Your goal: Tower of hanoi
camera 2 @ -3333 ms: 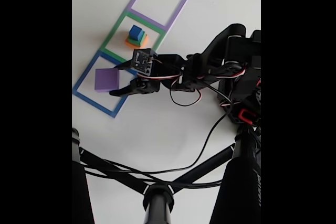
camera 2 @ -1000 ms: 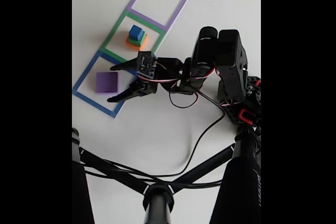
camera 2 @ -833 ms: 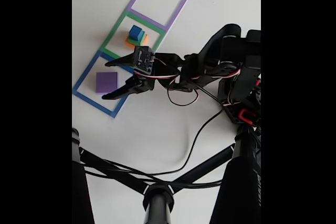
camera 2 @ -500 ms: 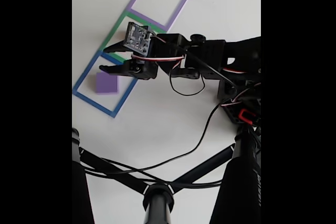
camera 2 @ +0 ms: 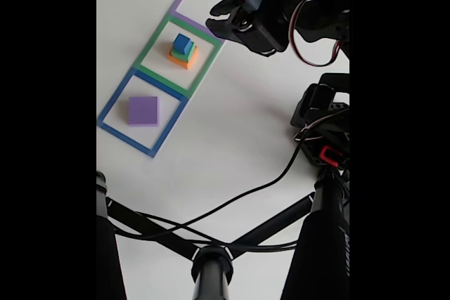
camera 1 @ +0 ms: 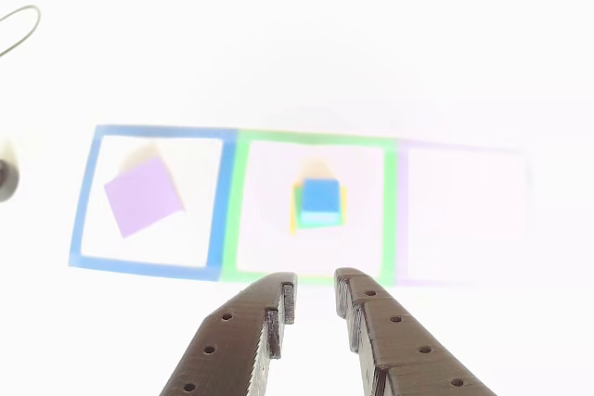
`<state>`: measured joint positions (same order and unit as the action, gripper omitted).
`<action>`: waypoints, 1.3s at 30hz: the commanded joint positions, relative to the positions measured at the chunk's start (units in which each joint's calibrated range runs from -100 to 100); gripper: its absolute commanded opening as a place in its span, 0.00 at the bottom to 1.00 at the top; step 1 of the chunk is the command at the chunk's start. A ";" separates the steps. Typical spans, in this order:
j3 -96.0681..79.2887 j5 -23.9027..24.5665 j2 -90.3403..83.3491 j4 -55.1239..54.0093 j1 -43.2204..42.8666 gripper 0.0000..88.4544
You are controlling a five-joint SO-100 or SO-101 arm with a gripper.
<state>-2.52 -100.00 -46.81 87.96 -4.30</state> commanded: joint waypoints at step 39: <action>-80.66 0.00 -15.00 -76.63 11.11 0.31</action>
<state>-79.90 -99.61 -64.12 22.47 8.88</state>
